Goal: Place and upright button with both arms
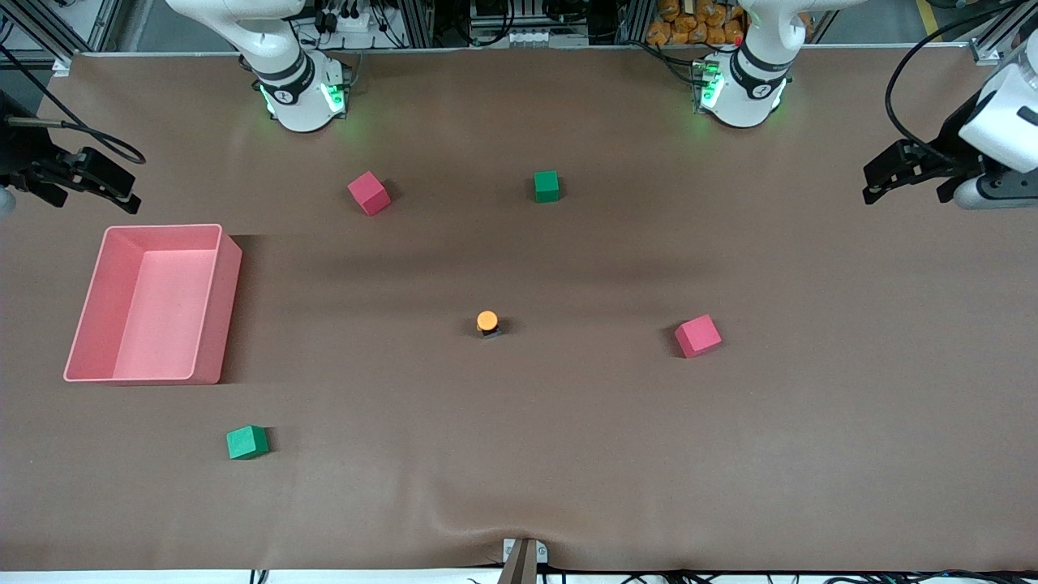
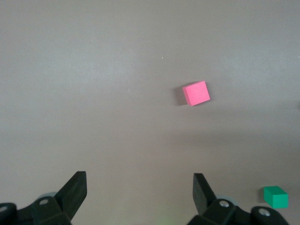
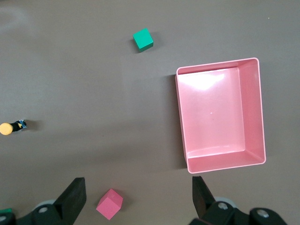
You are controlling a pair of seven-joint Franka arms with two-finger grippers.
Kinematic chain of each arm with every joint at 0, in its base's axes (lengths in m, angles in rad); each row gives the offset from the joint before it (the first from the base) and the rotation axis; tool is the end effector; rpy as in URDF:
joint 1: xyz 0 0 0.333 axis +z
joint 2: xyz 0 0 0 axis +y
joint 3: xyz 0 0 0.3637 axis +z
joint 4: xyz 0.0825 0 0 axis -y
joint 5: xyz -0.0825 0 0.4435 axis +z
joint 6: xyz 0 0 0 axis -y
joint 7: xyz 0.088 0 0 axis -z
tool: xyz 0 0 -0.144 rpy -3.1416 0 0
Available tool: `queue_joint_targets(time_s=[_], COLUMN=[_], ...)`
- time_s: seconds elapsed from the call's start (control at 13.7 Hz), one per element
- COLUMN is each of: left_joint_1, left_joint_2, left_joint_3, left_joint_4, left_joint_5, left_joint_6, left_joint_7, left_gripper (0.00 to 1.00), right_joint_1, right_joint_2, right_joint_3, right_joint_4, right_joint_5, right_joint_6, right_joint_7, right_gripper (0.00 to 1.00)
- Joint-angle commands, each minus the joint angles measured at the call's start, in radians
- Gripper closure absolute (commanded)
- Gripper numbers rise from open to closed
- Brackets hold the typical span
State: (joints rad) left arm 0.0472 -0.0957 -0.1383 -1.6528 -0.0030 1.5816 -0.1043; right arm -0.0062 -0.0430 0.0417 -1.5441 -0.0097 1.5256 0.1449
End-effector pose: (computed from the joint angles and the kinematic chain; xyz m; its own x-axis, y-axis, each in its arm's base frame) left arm 0.5787 -0.0571 0.6491 0.9996 0.0136 0.0245 0.0138 -0.9999 -0.0077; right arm 0.5946 0.0203 0.6713 0.9936 -0.1096 0.0259 -0.1098 -0.9939 0.0078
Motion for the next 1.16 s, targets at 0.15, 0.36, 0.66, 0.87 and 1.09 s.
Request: queue_joint_targets(time_s=[0.15, 0.36, 0.66, 0.87, 1.09], left_joint_1=[0.010, 0.010, 0.020, 0.017, 0.014], left_joint_2=[0.002, -0.002, 0.001, 0.002, 0.010], left_joint_3=[0.011, 0.012, 0.014, 0.014, 0.008], left_joint_4=[0.051, 0.051, 0.070, 0.079, 0.091], left_joint_5=[0.038, 0.058, 0.046, 0.046, 0.046], left_joint_6=[-0.025, -0.054, -0.069, -0.091, -0.100], left_joint_7=[0.022, 0.012, 0.023, 0.020, 0.018], left_gripper=[0.00, 0.00, 0.00, 0.00, 0.00], right_joint_1=[0.002, 0.003, 0.002, 0.000, -0.001], right_joint_2=[0.006, 0.006, 0.006, 0.006, 0.006], right_joint_3=[-0.002, -0.002, -0.002, -0.002, -0.002], right_joint_4=[0.019, 0.018, 0.018, 0.018, 0.018], right_joint_5=[0.014, 0.014, 0.014, 0.014, 0.014], right_joint_6=[-0.013, -0.013, -0.015, -0.015, -0.015], right_joint_7=[-0.011, -0.010, -0.011, -0.010, -0.011], right_gripper=[0.00, 0.00, 0.00, 0.00, 0.00])
